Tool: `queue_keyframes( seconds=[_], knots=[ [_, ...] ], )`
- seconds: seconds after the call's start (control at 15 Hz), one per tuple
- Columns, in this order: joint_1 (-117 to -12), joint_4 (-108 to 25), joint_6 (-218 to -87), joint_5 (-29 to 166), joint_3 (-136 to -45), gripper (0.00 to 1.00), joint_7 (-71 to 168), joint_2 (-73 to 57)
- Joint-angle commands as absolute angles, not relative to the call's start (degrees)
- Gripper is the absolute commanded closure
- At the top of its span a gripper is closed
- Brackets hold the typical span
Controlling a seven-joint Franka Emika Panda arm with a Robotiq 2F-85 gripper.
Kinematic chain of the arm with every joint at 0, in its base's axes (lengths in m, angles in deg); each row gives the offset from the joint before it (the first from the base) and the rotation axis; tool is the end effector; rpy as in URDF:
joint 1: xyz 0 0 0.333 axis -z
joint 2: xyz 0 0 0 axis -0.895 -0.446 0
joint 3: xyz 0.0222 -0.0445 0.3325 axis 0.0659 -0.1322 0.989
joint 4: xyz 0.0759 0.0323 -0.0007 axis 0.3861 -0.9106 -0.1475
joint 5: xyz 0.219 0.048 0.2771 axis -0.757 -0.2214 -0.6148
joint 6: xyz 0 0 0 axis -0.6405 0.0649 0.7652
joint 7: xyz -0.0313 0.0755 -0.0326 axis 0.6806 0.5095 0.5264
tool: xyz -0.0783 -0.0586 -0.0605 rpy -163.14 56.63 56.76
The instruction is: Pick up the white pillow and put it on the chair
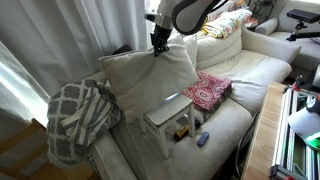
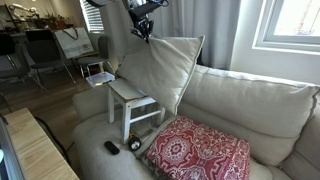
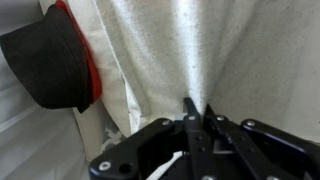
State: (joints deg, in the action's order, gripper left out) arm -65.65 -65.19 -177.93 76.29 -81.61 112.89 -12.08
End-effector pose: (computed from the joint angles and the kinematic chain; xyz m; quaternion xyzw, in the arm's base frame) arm 0.6133 0.0804 0.3519 0.7735 0.5996 0.1652 0.1220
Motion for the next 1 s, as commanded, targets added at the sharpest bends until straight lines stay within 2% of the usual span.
queue_keyframes(
  seconds=[0.0, 0.4, 0.47, 0.53, 0.6, 0.93],
  knots=[
    [-65.2, -63.4, -180.9, 77.6, -80.6, 0.98, 111.7, -13.3],
    [-65.4, -65.0, -179.4, 77.8, -79.7, 0.98, 111.6, -13.5],
    [-65.4, -65.1, -179.4, 77.9, -79.7, 0.67, 111.5, -13.5],
    [-65.4, -65.0, -179.3, 77.8, -79.6, 0.67, 111.5, -13.5],
    [-65.4, -65.0, -179.2, 77.7, -79.5, 0.61, 111.5, -13.5],
    [-65.2, -64.8, -179.5, 77.5, -79.2, 0.24, 111.8, -12.8]
  ],
)
